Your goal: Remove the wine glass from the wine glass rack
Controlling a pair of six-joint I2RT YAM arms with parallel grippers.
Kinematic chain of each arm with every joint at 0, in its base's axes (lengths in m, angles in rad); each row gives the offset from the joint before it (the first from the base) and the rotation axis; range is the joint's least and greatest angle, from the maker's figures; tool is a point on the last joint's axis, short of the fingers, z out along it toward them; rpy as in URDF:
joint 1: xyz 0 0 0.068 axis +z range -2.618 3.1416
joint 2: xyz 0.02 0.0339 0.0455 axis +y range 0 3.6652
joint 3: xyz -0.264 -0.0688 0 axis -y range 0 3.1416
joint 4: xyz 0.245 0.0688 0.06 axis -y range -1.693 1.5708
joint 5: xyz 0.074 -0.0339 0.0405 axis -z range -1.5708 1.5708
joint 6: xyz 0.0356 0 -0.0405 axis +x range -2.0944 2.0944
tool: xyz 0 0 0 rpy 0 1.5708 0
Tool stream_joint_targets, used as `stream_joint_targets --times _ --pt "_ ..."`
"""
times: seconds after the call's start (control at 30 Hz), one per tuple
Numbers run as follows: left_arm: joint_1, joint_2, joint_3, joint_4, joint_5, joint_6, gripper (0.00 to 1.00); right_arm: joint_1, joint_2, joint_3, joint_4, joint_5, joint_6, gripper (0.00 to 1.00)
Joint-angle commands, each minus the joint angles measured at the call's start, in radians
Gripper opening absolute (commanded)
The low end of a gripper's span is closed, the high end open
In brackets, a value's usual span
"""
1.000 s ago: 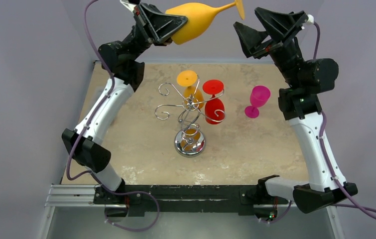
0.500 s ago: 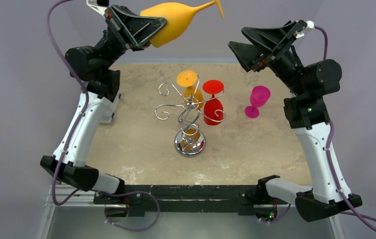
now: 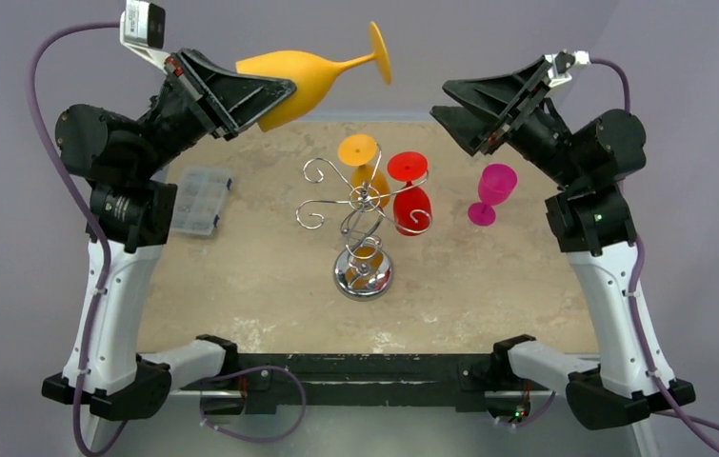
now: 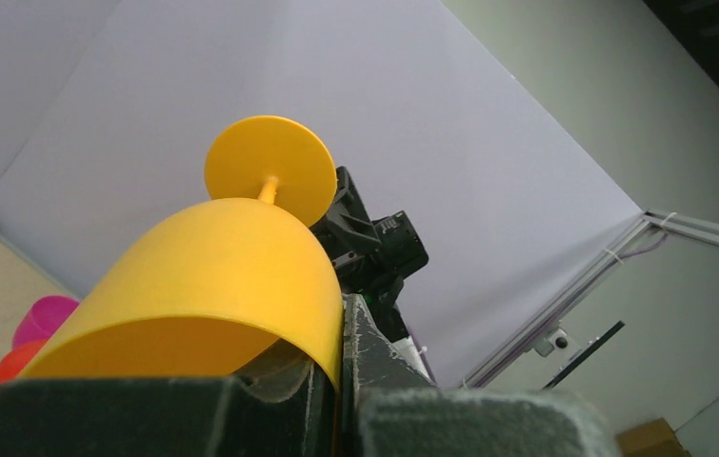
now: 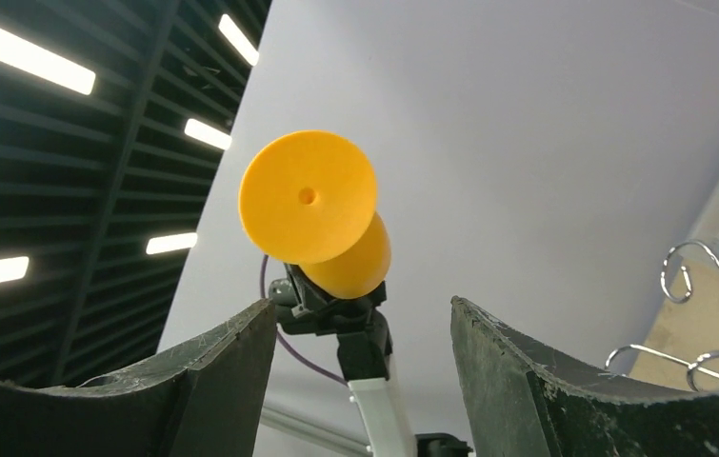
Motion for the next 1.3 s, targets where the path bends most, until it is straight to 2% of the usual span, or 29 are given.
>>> stream_joint_targets --times 0.0,0.2,0.43,0.6,0.73,0.87,1.0,1.2,1.27 --pt "0.011 -0.044 0.014 -0.223 0.001 0.147 0.0 0.002 -0.034 0.003 -0.074 -0.045 -0.093 0.66" --pt "0.018 -0.066 0.126 -0.55 -0.07 0.329 0.0 0.001 -0.057 -0.001 -0.15 -0.057 -0.157 0.66" --pt "0.019 -0.081 0.235 -0.768 -0.174 0.456 0.0 0.002 -0.059 0.0 -0.235 -0.077 -0.234 0.66" --pt "0.019 -0.005 0.472 -1.139 -0.384 0.582 0.0 0.002 -0.028 0.074 -0.379 -0.078 -0.339 0.65" --pt "0.019 0.062 0.612 -1.431 -0.59 0.614 0.0 0.002 -0.001 0.128 -0.507 -0.061 -0.429 0.64" --pt "0.019 0.074 0.557 -1.56 -0.671 0.611 0.0 0.002 0.009 0.14 -0.561 -0.051 -0.468 0.64" --pt "0.019 0.07 0.458 -1.618 -0.729 0.615 0.0 0.002 0.01 0.143 -0.587 -0.05 -0.487 0.64" --pt "0.019 0.025 0.193 -1.595 -0.781 0.622 0.0 0.001 0.009 0.141 -0.631 -0.04 -0.506 0.63" --pt "0.019 0.001 0.057 -1.565 -0.776 0.614 0.0 0.002 0.01 0.142 -0.64 -0.039 -0.508 0.63"
